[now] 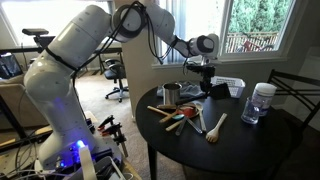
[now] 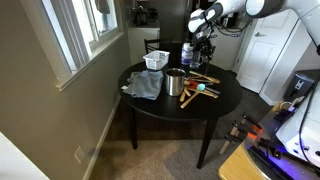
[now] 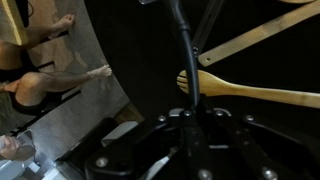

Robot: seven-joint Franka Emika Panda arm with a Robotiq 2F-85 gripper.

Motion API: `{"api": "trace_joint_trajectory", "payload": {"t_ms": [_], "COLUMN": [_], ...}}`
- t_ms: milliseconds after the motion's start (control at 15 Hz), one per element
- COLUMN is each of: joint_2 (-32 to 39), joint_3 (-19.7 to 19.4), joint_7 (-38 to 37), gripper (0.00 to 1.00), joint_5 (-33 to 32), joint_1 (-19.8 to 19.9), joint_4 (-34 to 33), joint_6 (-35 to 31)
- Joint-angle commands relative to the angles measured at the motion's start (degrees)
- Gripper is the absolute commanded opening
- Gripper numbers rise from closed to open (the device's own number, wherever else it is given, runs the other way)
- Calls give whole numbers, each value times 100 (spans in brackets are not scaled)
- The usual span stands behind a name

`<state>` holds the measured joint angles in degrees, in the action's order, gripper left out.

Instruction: Put the black spatula in the silver tin

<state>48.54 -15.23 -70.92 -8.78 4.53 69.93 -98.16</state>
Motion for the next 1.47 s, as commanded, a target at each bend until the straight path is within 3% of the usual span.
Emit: {"api": "trace_joint_trajectory", "payload": {"t_ms": [0,333,400,800,1133,1400], "joint_2": [-310,-676,-695,-972,-1184,-1708], "joint_3": [105,269,211,103,177,102], "joint_7": [239,753,528,-313,-381,-448], "gripper": [8,8,8,8,8,8], "joint_5": [46,160,142,53,88,-87], "joint_1": [70,114,59,-135,-317,-698], "joint_4": [187,394,395,1014,1682,2485], "joint_6": [-36,-272,-424,-2490,-3330,-4240]}}
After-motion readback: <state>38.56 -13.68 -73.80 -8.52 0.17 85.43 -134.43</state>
